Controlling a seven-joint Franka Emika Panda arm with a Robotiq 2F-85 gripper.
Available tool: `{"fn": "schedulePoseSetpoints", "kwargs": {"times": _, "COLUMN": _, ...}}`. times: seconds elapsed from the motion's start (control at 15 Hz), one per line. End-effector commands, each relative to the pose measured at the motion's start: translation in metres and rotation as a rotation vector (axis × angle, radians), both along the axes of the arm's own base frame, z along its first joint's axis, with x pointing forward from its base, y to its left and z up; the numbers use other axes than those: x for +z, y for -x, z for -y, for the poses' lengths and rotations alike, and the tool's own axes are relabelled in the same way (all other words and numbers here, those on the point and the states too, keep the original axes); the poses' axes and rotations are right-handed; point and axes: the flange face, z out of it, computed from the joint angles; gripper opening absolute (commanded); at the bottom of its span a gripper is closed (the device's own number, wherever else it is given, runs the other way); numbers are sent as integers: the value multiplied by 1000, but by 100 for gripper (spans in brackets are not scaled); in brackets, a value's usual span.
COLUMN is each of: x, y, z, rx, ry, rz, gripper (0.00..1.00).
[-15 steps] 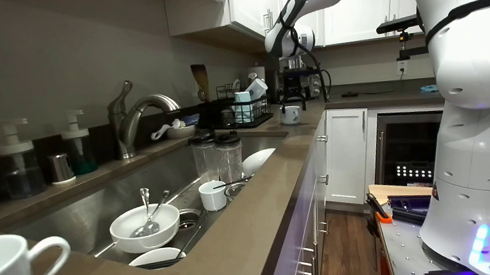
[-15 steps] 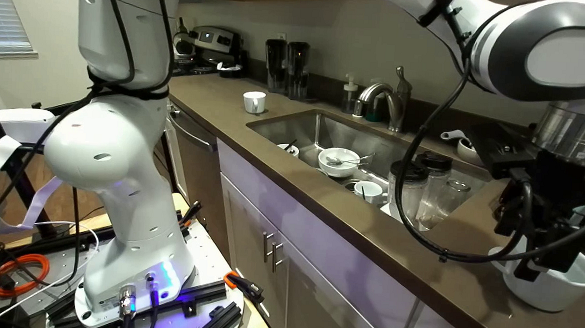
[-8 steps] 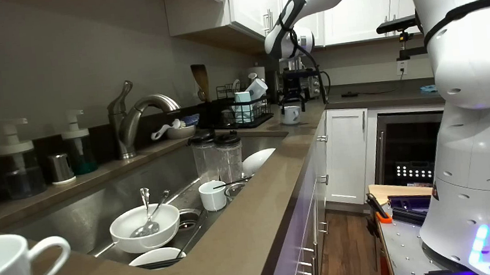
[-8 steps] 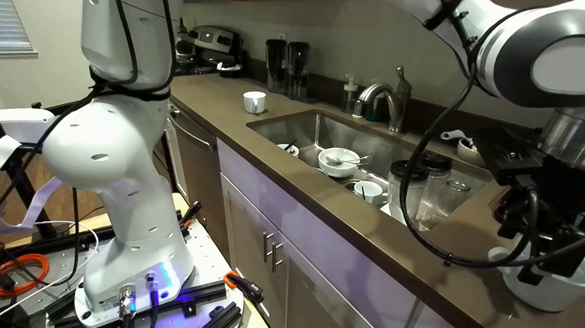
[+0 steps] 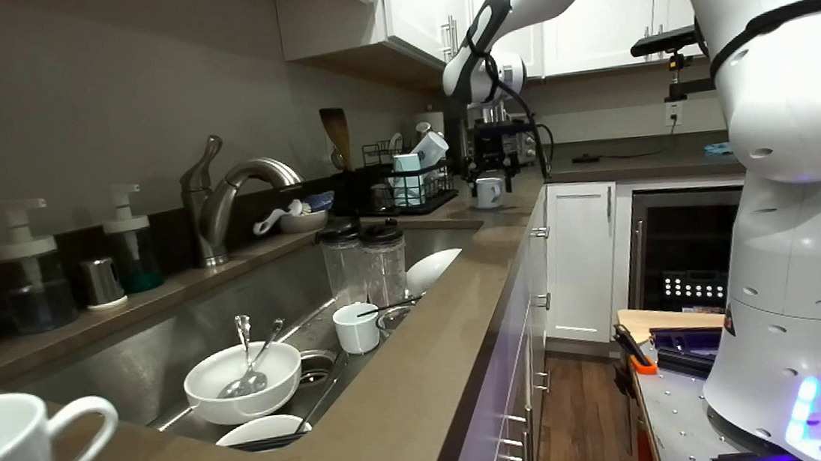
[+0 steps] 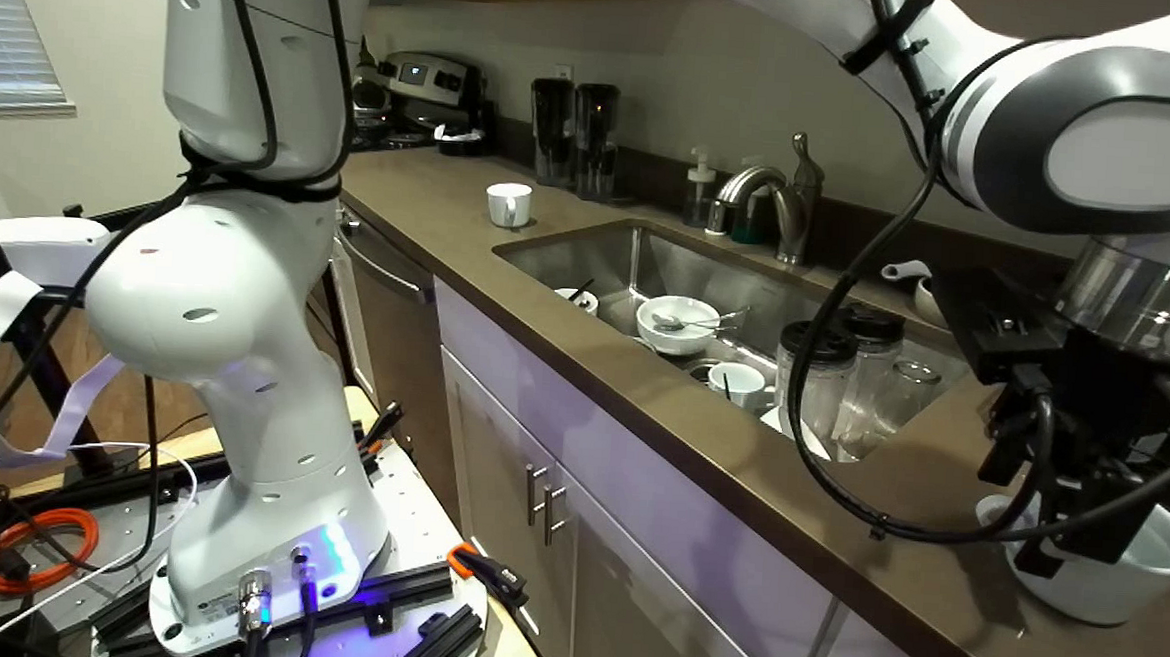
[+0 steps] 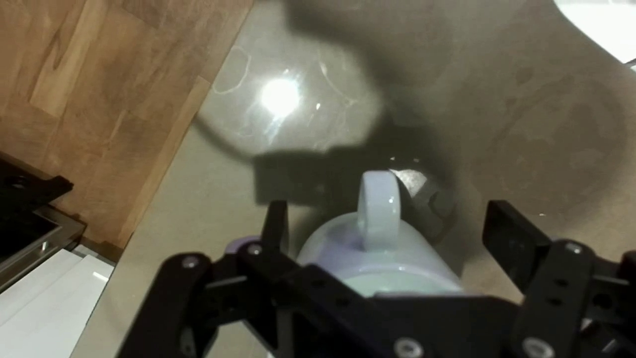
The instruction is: Pour the water in the white cup on the right into the sink then place it on the left
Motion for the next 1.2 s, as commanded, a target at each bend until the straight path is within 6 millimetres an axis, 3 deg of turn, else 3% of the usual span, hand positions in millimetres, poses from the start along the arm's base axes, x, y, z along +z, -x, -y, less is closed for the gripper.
{"fn": "schedulePoseSetpoints", "kwargs": {"times": 0.0, "x": -12, "y": -1, "z": 1, "rx": 7, "ry": 25, "rz": 29, "gripper": 100}}
{"fn": "schedulePoseSetpoints", "kwargs": {"times": 0.27, "x": -26, "y": -5, "z": 5, "rx": 10, "ry": 61, "rz": 58, "gripper": 100}}
{"fn": "schedulePoseSetpoints", "kwargs": {"times": 0.33, "x": -27, "y": -4, "z": 5, "rx": 9, "ry": 65, "rz": 61, "gripper": 94}}
{"fn": "schedulePoseSetpoints", "kwargs": {"times": 0.47, "x": -29, "y": -6, "z": 5, "rx": 12, "ry": 67, "rz": 66, "gripper": 70}}
{"fn": "schedulePoseSetpoints", "kwargs": {"times": 0.53, "x": -27, "y": -6, "z": 5, "rx": 12, "ry": 68, "rz": 68, "gripper": 68}}
{"fn": "schedulePoseSetpoints", "kwargs": {"times": 0.73, "x": -25, "y": -7, "z": 5, "rx": 15, "ry": 75, "rz": 73, "gripper": 49}}
{"fn": "schedulePoseSetpoints", "kwargs": {"times": 0.8, "x": -26, "y": -7, "z": 6, "rx": 17, "ry": 76, "rz": 74, "gripper": 53}}
{"fn": "schedulePoseSetpoints", "kwargs": {"times": 0.93, "x": -26, "y": -7, "z": 6, "rx": 19, "ry": 77, "rz": 74, "gripper": 48}}
{"fn": "schedulePoseSetpoints", "kwargs": {"times": 1.0, "x": -26, "y": -8, "z": 6, "rx": 20, "ry": 79, "rz": 75, "gripper": 58}}
{"fn": "schedulePoseSetpoints", "kwargs": {"times": 1.07, "x": -26, "y": -8, "z": 6, "rx": 21, "ry": 79, "rz": 75, "gripper": 56}}
{"fn": "schedulePoseSetpoints", "kwargs": {"times": 1.13, "x": -26, "y": -9, "z": 5, "rx": 22, "ry": 80, "rz": 75, "gripper": 44}}
